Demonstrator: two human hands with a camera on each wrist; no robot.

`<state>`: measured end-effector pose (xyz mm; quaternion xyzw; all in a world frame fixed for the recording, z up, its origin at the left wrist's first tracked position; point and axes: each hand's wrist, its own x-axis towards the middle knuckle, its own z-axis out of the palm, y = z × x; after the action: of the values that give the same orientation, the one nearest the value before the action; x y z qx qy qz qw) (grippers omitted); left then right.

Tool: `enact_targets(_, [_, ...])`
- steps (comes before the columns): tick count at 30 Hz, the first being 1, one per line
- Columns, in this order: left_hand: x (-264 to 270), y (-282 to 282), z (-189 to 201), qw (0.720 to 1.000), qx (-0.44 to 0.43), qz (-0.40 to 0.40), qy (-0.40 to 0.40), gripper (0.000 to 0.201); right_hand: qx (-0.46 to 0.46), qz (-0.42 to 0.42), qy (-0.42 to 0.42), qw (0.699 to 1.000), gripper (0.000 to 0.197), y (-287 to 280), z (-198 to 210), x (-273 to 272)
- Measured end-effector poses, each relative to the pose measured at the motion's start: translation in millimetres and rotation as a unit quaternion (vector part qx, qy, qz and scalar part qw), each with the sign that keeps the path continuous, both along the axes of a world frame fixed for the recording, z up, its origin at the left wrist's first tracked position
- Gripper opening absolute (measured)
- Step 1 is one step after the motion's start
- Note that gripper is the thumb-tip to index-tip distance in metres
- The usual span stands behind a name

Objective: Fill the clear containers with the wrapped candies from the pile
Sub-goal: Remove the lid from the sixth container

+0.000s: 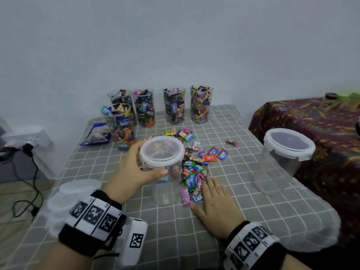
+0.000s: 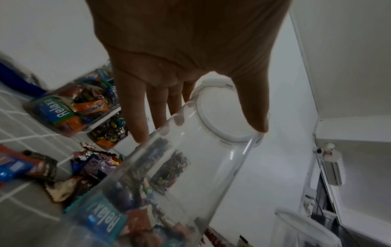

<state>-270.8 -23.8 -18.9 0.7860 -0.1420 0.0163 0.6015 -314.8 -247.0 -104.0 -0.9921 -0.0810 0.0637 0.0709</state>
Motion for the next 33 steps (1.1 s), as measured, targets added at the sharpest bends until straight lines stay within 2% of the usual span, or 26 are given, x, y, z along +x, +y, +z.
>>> enact_targets(4, [-3, 1, -2, 1.0, 0.012, -0.004, 0.0, 0.087, 0.002, -0.015, 0.013, 1.0, 0.139, 0, 0, 0])
enact_targets(7, [-4, 3, 2, 0.999, 0.037, -0.022, -0.002, 0.098, 0.006, -0.018, 0.042, 0.999, 0.142, -1, 4, 2])
enact_targets(8, [-5, 3, 4, 0.998, 0.051, -0.024, 0.001, 0.104, 0.01, -0.021, 0.049, 0.999, 0.137, 0, 6, 3])
enact_targets(11, [-6, 8, 10, 0.996, 0.076, -0.031, 0.036, 0.142, 0.028, -0.034, 0.057, 0.997, 0.095, 1, 19, 2])
enact_targets(13, [-9, 12, 16, 0.995, 0.083, -0.041, 0.044, 0.147, 0.03, -0.029, 0.044, 0.998, 0.073, 0, 33, 1])
enact_targets(15, [-12, 12, 24, 0.996, 0.068, -0.031, 0.054, 0.134, 0.055, -0.033, 0.014, 0.998, 0.058, -2, 52, 1])
enact_targets(16, [-13, 10, 26, 0.997, 0.049, -0.017, 0.062, 0.114, 0.074, -0.045, -0.006, 0.996, 0.048, -3, 64, 1])
enact_targets(18, [-13, 7, 29, 0.997, 0.036, 0.029, 0.059, 0.056, 0.107, -0.069, -0.053, 0.99, 0.034, -2, 90, 1])
enact_targets(19, [-13, 5, 31, 0.996, 0.045, 0.056, 0.049, 0.035, 0.132, -0.073, -0.079, 0.985, 0.031, 0, 102, 2])
enact_targets(20, [-12, 4, 30, 0.994, 0.053, 0.08, 0.043, 0.023, 0.164, -0.068, -0.104, 0.979, 0.03, 3, 114, 4])
enact_targets(22, [-9, 6, 26, 0.99, 0.063, 0.118, 0.045, 0.024, 0.234, -0.049, -0.136, 0.962, 0.029, 10, 132, 10])
enact_targets(25, [-5, 7, 22, 0.986, 0.066, 0.139, 0.057, 0.037, 0.294, -0.018, -0.119, 0.948, 0.028, 23, 143, 27])
enact_targets(29, [-2, 7, 21, 0.988, 0.005, 0.123, 0.093, 0.035, 0.344, 0.023, -0.051, 0.937, 0.034, 38, 139, 53])
enact_targets(33, [0, 9, 20, 0.982, -0.04, 0.093, 0.158, 0.031, 0.367, 0.026, -0.004, 0.93, 0.029, 48, 130, 69])
